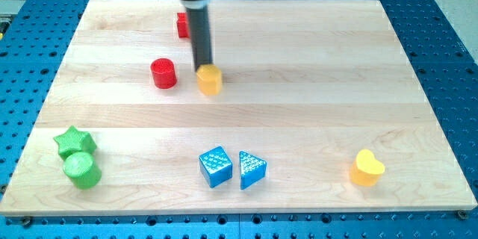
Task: Drag the hexagon into the heart
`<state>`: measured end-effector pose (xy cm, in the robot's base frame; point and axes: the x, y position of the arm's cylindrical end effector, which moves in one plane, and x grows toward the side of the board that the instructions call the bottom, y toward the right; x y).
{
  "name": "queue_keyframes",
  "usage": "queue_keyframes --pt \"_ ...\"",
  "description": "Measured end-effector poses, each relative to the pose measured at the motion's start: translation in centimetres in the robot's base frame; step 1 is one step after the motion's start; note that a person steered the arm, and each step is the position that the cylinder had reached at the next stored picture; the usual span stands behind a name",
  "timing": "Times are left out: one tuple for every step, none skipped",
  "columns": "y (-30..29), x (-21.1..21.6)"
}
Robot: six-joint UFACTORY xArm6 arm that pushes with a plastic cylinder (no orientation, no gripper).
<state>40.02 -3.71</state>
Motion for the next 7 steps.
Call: queue_keyframes --pt "0.6 1.1" --pt "-3.7 3.1" --pt "3.0 8.0" --pt "8.8 6.6" --pt "8.0 5.5" --pt "11.0 9.8" --pt "16.2 12.3"
